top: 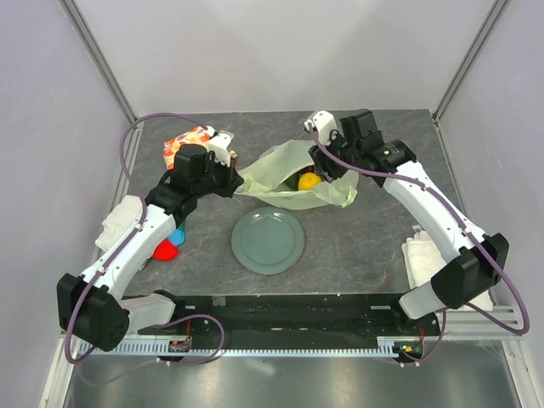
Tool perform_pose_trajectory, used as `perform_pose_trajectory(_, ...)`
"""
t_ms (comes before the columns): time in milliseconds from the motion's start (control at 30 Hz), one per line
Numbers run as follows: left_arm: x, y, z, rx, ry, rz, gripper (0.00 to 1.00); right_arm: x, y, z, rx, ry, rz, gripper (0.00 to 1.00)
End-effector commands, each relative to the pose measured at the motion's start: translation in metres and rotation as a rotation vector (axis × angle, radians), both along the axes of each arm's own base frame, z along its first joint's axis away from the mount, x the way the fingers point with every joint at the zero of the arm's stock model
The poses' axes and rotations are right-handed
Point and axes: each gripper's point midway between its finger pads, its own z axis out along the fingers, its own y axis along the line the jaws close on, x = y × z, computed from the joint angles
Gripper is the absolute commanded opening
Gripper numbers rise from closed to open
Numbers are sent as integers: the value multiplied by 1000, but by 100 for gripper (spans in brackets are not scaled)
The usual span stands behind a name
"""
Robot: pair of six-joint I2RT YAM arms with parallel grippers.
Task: Take the fake fruits out of the plastic bag
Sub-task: Adjust the plastic bag at the center of the board, then take out the fake fruit from the plastic bag.
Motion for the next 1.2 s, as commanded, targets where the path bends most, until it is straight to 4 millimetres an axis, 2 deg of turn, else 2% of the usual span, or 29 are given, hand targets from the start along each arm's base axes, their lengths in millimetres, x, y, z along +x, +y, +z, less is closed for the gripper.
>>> perform_pose_trajectory(0, 17, 9, 35, -229, 56, 181, 2, 5, 47, -16, 28, -9, 154, 47)
perform_pose_trajectory(33, 19, 9, 35, -245, 69, 187, 2, 8, 53, -23, 24, -10, 165, 46)
perform_pose_trajectory(67, 20, 8, 36, -255, 74, 188, 2, 8, 58, -41, 0, 19, 177, 45)
perform_pose_trajectory(133, 23, 4, 40, -275, 73, 181, 2, 10, 55, -68, -58, 56, 178, 44)
perform_pose_trajectory(200, 26, 2, 44, -282, 68, 180, 2, 4, 41, -83, -132, 93, 159, 43)
perform_pose_trajectory(233, 27, 2, 46, -283, 65, 180, 2, -2, 34, -78, -144, 89, 156, 43)
perform_pose_trajectory(300, 26, 1, 49, -283, 58, 166, 2, -26, 17, -86, -189, 141, 165, 43)
perform_pose_trajectory(333, 25, -2, 51, -291, 52, 146, 2, -37, 9, -77, -188, 133, 163, 43)
perform_pose_trajectory(400, 24, -4, 46, -285, 57, 129, 2, -69, -11, -96, -242, 235, 172, 43)
perform_pose_trajectory(433, 24, -5, 47, -288, 48, 121, 2, -79, -17, -98, -257, 253, 183, 43)
perform_pose_trajectory(467, 23, -5, 41, -282, 56, 121, 2, -89, -24, -108, -282, 289, 186, 43)
perform_pose_trajectory(533, 22, -4, 31, -273, 70, 122, 2, -92, -31, -108, -307, 279, 187, 44)
perform_pose_trajectory(633, 23, -6, 27, -276, 73, 116, 2, -69, -12, -85, -240, 193, 198, 45)
perform_pose_trajectory(667, 24, -8, 27, -280, 75, 111, 2, -54, -1, -68, -202, 144, 184, 46)
perform_pose_trajectory(733, 24, -10, 28, -286, 78, 99, 2, -32, 13, -67, -181, 118, 169, 47)
perform_pose_trajectory(767, 25, -11, 28, -288, 74, 95, 2, -18, 18, -58, -167, 93, 141, 47)
perform_pose_trajectory(800, 25, -11, 27, -287, 75, 96, 2, -9, 25, -67, -171, 105, 139, 47)
perform_pose_trajectory(833, 26, -11, 29, -288, 72, 96, 2, -3, 29, -67, -165, 104, 137, 47)
perform_pose_trajectory(867, 25, -11, 31, -286, 64, 88, 2, 5, 38, -55, -136, 82, 143, 47)
perform_pose_trajectory(900, 24, -12, 31, -284, 63, 82, 2, 10, 44, -57, -126, 89, 151, 47)
perform_pose_trajectory(933, 23, -12, 32, -282, 60, 77, 2, 17, 50, -45, -108, 63, 157, 47)
perform_pose_trajectory(967, 23, -12, 32, -281, 60, 76, 2, 18, 51, -43, -104, 61, 159, 47)
perform_pose_trajectory(1067, 22, -11, 32, -286, 65, 83, 2, 24, 50, -53, -133, 71, 151, 47)
perform_pose_trajectory(1167, 24, -12, 32, -294, 58, 82, 2, 31, 45, -79, -188, 111, 122, 47)
